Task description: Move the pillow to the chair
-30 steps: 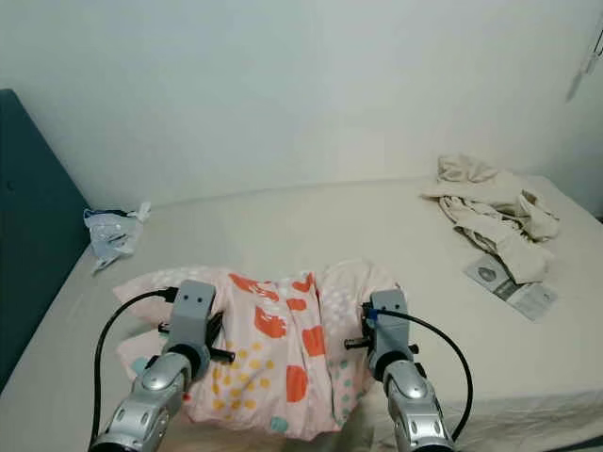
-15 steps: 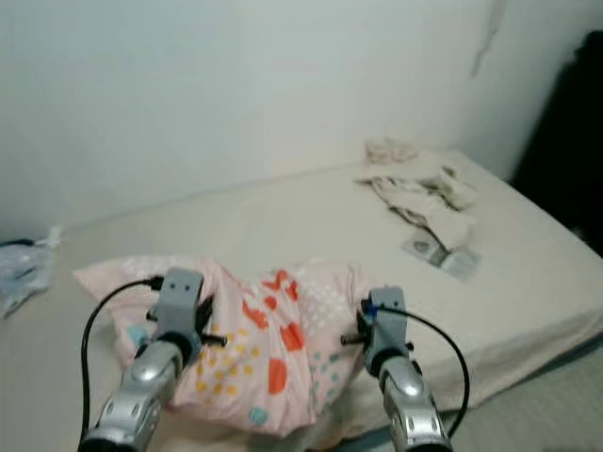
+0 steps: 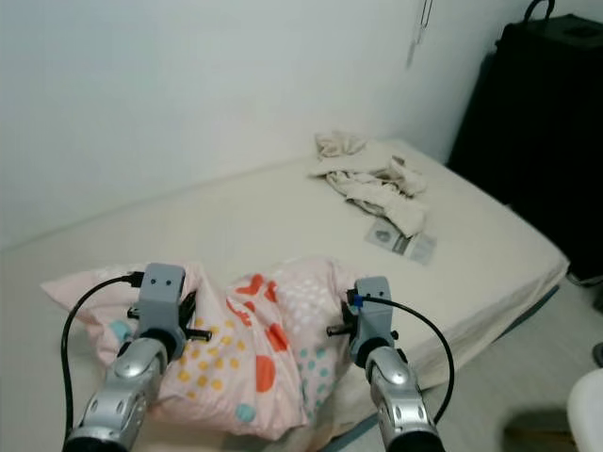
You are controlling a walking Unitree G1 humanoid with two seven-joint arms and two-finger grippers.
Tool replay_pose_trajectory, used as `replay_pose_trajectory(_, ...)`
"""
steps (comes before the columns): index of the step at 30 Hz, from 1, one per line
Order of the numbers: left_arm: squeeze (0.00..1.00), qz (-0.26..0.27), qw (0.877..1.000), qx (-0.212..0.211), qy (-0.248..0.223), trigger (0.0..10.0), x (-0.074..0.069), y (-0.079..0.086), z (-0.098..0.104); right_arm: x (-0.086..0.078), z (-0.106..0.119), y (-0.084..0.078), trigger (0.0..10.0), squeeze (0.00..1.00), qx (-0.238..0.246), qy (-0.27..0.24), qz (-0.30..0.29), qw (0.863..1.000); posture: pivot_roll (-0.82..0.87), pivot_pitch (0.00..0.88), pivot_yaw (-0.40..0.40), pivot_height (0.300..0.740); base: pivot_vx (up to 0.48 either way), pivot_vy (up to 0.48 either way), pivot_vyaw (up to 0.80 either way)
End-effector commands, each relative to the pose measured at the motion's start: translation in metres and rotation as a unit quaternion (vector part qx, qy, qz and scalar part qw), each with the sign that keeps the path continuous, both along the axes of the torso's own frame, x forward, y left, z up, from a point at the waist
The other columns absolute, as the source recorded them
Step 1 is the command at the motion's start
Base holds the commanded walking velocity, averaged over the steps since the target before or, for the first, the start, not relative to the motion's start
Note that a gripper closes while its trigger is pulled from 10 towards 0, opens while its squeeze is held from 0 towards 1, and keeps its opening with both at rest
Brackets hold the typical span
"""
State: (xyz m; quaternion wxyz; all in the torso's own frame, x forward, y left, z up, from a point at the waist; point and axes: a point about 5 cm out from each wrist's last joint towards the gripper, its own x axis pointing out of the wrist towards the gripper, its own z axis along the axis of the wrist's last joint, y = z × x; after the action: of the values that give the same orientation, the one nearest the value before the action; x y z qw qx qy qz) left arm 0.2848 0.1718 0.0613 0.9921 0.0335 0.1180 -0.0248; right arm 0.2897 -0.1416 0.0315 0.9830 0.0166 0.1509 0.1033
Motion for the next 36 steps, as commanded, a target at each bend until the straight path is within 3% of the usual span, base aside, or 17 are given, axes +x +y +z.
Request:
replay_pose_trajectory(1, 0.00, -0.020, 1.000, -0.008, -0.006, 10.0, 0.0040, -0.0108, 0.0042, -0.0005, 0.0012, -0.0009, 10.0, 0.00, -0.001, -0.004, 0.003, 1.000, 0.03, 0.066, 0.031, 0.740, 0.000, 0.000, -0.80)
replay_pose_trajectory(19, 0.00, -0.016, 1.000, -0.006, -0.002, 10.0, 0.0016, -0.0096, 0.0034, -0.0027, -0.0024, 0.0026, 10.0, 0.00, -0.006, 0.006, 0.011, 1.000, 0.03, 0.074, 0.026, 0.740, 0.000, 0.000, -0.76)
replay_pose_trajectory(33, 0.00, -0.022, 1.000, 0.001, -0.002, 10.0, 0.0030, -0.0104, 0.0041, -0.0035, -0.0037, 0.0048, 10.0, 0.00, -0.005, 0.006, 0.016, 1.000, 0.03, 0.055, 0.029, 0.740, 0.000, 0.000, 0.00)
replay_pose_trajectory(36, 0.00, -0.024, 1.000, 0.001, -0.003, 10.0, 0.0036, -0.0111, 0.0042, -0.0038, -0.0037, 0.0048, 10.0, 0.00, -0.002, 0.006, 0.015, 1.000, 0.03, 0.053, 0.030, 0.740, 0.000, 0.000, -0.80)
